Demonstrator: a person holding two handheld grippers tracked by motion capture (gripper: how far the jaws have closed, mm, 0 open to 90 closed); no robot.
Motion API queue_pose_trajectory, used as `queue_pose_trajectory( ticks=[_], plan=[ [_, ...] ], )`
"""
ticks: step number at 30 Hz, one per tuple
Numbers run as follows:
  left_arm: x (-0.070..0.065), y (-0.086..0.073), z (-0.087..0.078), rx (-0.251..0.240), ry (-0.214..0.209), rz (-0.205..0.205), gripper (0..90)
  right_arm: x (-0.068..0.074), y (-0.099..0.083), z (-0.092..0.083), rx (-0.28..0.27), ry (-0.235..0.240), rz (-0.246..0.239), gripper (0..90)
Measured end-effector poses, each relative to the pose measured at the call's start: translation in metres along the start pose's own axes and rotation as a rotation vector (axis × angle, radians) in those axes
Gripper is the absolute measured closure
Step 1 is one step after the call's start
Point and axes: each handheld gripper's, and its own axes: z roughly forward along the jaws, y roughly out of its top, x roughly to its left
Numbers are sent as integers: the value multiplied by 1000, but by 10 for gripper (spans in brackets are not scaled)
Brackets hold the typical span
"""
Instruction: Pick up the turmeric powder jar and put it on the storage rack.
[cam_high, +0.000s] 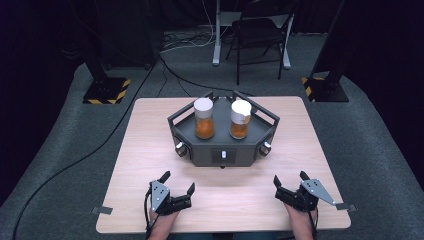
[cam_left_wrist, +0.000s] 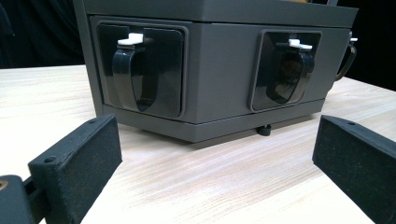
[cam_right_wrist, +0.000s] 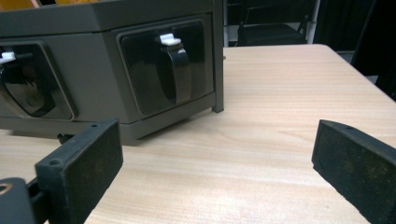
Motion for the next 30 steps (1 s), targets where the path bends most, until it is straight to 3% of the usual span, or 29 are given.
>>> queue_pose_trajectory(
  ticks=[16, 22, 30],
  plan=[
    [1, 0, 0, 2, -2, -2, 7, 5, 1, 9, 100, -21, -51, 9],
    [1, 0, 0, 2, -2, -3, 6, 6, 11, 16, 169, -12, -89, 10],
    [1, 0, 0, 3, -2, -2, 7, 4, 25, 24, 264, -8, -73, 15]
  ],
)
